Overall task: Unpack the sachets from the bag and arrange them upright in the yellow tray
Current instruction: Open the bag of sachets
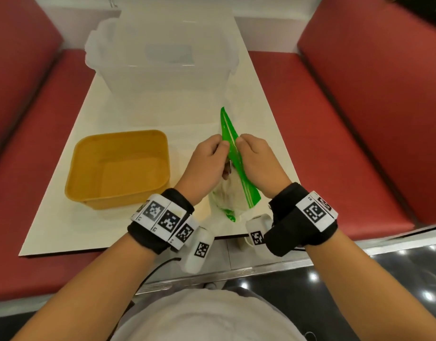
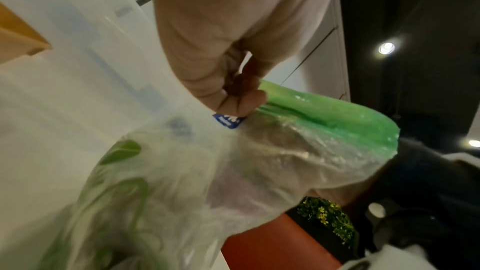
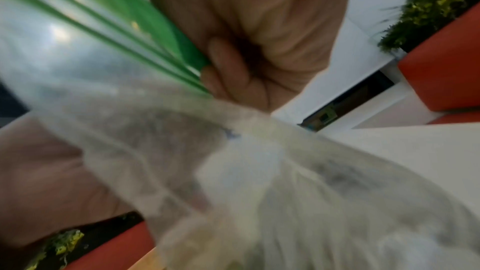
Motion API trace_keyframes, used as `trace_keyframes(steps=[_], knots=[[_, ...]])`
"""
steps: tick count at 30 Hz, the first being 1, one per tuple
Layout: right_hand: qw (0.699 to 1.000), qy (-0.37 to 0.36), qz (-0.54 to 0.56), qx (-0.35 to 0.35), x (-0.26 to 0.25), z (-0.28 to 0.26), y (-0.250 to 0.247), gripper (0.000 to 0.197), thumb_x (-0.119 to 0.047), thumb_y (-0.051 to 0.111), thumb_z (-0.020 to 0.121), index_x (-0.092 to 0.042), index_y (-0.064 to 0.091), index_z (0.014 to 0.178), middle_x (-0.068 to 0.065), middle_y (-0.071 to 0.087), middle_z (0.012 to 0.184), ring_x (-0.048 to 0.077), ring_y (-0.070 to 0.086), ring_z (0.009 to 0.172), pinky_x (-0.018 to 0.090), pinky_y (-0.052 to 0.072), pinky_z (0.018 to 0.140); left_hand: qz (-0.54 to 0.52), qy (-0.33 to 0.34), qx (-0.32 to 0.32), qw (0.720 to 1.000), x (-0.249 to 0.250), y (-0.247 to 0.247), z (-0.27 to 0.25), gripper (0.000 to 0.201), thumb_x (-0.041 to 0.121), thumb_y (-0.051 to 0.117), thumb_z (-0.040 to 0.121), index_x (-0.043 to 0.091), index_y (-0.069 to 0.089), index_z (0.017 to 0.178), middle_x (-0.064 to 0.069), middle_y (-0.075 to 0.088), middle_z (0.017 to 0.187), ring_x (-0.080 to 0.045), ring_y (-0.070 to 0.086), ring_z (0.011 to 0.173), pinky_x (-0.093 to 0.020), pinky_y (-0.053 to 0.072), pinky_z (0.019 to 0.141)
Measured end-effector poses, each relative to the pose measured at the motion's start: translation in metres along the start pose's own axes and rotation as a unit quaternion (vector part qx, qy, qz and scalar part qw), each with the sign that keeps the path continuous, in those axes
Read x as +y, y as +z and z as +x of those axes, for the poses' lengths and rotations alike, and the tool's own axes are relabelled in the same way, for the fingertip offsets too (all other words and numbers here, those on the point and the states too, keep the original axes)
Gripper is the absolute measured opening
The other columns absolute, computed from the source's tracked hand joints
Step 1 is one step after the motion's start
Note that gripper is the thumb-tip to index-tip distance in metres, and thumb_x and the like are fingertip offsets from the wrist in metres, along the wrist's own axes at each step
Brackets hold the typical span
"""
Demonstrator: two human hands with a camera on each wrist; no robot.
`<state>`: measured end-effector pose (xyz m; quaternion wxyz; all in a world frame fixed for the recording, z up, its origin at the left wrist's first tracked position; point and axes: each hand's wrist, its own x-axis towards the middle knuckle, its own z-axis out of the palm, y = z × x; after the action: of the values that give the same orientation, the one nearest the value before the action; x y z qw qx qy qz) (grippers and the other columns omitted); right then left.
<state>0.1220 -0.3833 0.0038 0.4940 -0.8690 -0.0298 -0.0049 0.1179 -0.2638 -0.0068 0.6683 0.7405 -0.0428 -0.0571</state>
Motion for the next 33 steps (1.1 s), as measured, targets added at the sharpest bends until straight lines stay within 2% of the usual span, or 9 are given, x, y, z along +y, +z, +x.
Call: trace_keyframes(steps=[4,8,10,12,15,19,22,28,33], knots=[[0.997,0.008,0.073,0.001,0.005,0.006,-0.002,0.031,-0.014,0.034,0.103,-0.006,0.049,0.076,0.007,0.045,0.064,0.015,0.042,0.057,0.032,0.038,0.058,-0.108,-0.009,-0.003,0.994,-0.003,0.006,0.0,0.021,0.009,0.034,0.104,0.002,0.053,0.098,-0.007,0.052,0.073,-0.009,0.052,0.058,-0.02,0.046,0.054],[0.998,-0.003,0.066,0.015,0.008,0.011,0.009,0.034,-0.023,0.035,0.101,-0.006,0.049,0.075,0.014,0.049,0.066,0.027,0.048,0.06,0.049,0.048,0.062,-0.095,-0.027,0.061,0.993,-0.007,0.013,0.005,0.026,0.02,0.04,0.102,0.004,0.051,0.084,-0.008,0.048,0.068,-0.014,0.05,0.058,-0.027,0.044,0.053],[0.999,-0.01,0.042,0.016,0.007,0.011,0.014,0.036,-0.022,0.036,0.102,-0.005,0.049,0.073,0.012,0.051,0.063,0.028,0.049,0.058,0.046,0.047,0.059,-0.029,-0.035,0.088,0.995,-0.007,0.017,0.009,0.044,0.041,0.042,0.098,0.003,0.057,0.081,-0.007,0.057,0.07,-0.018,0.057,0.064,-0.032,0.047,0.059],[0.999,-0.012,0.04,0.022,0.005,0.011,0.016,0.037,-0.019,0.037,0.102,-0.01,0.049,0.069,0.004,0.05,0.06,0.016,0.046,0.056,0.036,0.04,0.055,0.03,-0.031,0.104,0.994,-0.004,0.02,0.012,0.048,0.051,0.04,0.098,0.012,0.062,0.079,-0.002,0.064,0.072,-0.015,0.061,0.07,-0.029,0.048,0.064],[0.998,-0.007,0.053,0.033,0.006,0.013,0.016,0.038,-0.019,0.038,0.103,-0.005,0.053,0.07,0.003,0.051,0.062,0.014,0.046,0.059,0.035,0.039,0.058,0.064,-0.016,0.127,0.99,-0.002,0.023,0.017,0.042,0.04,0.037,0.102,0.023,0.057,0.07,0.004,0.059,0.067,-0.011,0.057,0.067,-0.027,0.041,0.062],[0.996,-0.008,0.074,0.038,0.01,0.019,0.017,0.042,-0.02,0.036,0.103,0.003,0.051,0.071,0.008,0.047,0.062,0.018,0.042,0.061,0.037,0.039,0.06,0.048,-0.001,0.159,0.986,-0.005,0.026,0.02,0.043,0.025,0.034,0.105,0.023,0.048,0.064,0.005,0.05,0.06,-0.011,0.048,0.059,-0.027,0.034,0.06],[0.993,0.004,0.115,0.035,0.013,0.019,0.015,0.038,-0.017,0.036,0.104,-0.006,0.047,0.069,0.004,0.042,0.06,0.013,0.038,0.058,0.03,0.033,0.058,0.01,-0.001,0.158,0.987,-0.007,0.029,0.02,0.042,0.023,0.035,0.105,0.021,0.047,0.065,0.005,0.048,0.06,-0.012,0.046,0.058,-0.028,0.036,0.059],[0.98,0.044,0.194,0.01,0.017,0.019,0.012,0.036,-0.018,0.036,0.104,-0.007,0.052,0.073,0.005,0.046,0.062,0.011,0.043,0.057,0.024,0.037,0.057,-0.058,-0.028,0.132,0.989,-0.011,0.031,0.021,0.038,0.023,0.035,0.105,0.019,0.054,0.072,0.003,0.055,0.063,-0.011,0.052,0.062,-0.028,0.043,0.062],[0.971,0.061,0.232,0.005,0.018,0.021,0.012,0.034,-0.018,0.037,0.104,-0.006,0.052,0.077,0.009,0.045,0.064,0.014,0.042,0.057,0.025,0.036,0.055,-0.099,-0.041,0.116,0.987,-0.012,0.029,0.022,0.039,0.025,0.034,0.105,0.0,0.061,0.094,-0.027,0.065,0.088,-0.023,0.062,0.079,-0.047,0.053,0.079]])
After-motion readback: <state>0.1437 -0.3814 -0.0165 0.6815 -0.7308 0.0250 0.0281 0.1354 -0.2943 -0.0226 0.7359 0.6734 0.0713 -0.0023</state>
